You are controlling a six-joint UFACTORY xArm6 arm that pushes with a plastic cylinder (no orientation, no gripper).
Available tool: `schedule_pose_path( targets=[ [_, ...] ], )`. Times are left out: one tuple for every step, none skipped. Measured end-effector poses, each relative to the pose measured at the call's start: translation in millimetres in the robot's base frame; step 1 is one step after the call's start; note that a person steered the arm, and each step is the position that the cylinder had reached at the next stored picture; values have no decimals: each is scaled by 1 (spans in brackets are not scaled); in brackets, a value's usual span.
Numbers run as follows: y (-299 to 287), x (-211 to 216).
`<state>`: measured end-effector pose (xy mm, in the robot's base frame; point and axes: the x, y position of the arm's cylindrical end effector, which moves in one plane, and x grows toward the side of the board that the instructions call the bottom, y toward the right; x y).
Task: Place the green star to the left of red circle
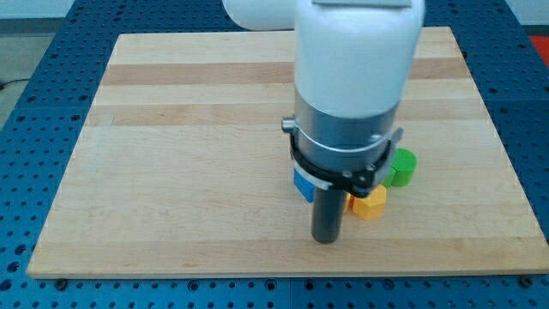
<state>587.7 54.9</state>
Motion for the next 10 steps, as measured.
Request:
schedule_pose_path(
  targets=[
    [92, 5],
    [122, -1],
    [110, -36],
    [78, -61],
    [45, -61],
    [36, -61],
    [18, -69],
    [16, -78],
    [16, -82],
    [16, -84]
  ],
)
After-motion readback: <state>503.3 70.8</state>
